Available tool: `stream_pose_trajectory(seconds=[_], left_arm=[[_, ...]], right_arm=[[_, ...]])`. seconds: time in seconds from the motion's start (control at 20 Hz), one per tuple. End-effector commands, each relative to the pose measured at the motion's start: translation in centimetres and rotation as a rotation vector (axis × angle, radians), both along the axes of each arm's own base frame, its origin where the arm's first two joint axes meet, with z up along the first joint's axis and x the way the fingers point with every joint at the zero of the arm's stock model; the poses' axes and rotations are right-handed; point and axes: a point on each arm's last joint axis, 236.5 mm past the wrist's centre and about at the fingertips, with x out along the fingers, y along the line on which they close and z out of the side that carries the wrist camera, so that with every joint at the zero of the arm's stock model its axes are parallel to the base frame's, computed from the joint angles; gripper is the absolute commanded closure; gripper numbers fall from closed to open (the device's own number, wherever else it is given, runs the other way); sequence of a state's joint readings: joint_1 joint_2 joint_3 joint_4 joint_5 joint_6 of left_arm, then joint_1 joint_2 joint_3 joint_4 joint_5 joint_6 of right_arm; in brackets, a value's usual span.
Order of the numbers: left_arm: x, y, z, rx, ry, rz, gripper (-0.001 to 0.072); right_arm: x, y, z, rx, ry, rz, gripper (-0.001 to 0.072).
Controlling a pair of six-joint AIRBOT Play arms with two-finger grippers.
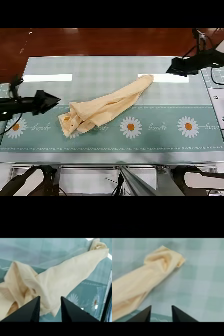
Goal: Fold the shirts.
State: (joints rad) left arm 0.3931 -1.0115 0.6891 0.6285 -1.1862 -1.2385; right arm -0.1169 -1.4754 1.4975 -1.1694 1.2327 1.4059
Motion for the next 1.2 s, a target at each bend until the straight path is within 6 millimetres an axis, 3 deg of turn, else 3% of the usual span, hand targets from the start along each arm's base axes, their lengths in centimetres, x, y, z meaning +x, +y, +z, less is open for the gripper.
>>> stream_pose_trajectory(seconds=[0.0,0.05,0.1,0.25,0.35,0.6,0.85,0.9,1.15], left_arm=[[-6.5,4.0,-1.6,0.067,0.193,-0.015,0.0300],[-7.7,3.7,-2.8,0.050,0.253,0.018,0.0123],[-8.9,2.6,-4.1,0.020,0.289,0.014,0.0087],[-13.1,-0.7,-7.4,-0.045,0.394,-0.070,0.0086],[-14.4,-1.6,-8.6,-0.060,0.423,-0.088,0.0087],[-12.8,-1.4,-8.7,-0.062,0.373,-0.035,0.0087],[-10.9,-0.1,-10.4,0.008,0.344,0.065,0.0091],[-10.4,0.0,-10.8,0.027,0.339,0.084,0.0119],[-10.0,-2.0,-14.0,0.092,0.389,0.038,0.0123]], right_arm=[[-5.3,-5.7,0.0,-0.204,0.139,0.018,0.0249],[-5.9,-5.2,-0.5,-0.163,0.158,0.016,0.0241],[-6.1,-4.1,-1.2,-0.103,0.171,0.015,0.0231],[-7.0,0.8,-3.5,0.088,0.207,0.043,0.0232],[-7.5,2.7,-4.9,0.113,0.215,0.075,0.0232],[-7.8,5.6,-6.1,0.097,0.200,0.142,0.0232],[-7.4,6.8,-5.9,0.101,0.178,0.157,0.0232],[-7.4,7.0,-5.8,0.109,0.178,0.157,0.0233],[-7.8,9.3,-4.5,0.224,0.189,0.164,0.0232]])
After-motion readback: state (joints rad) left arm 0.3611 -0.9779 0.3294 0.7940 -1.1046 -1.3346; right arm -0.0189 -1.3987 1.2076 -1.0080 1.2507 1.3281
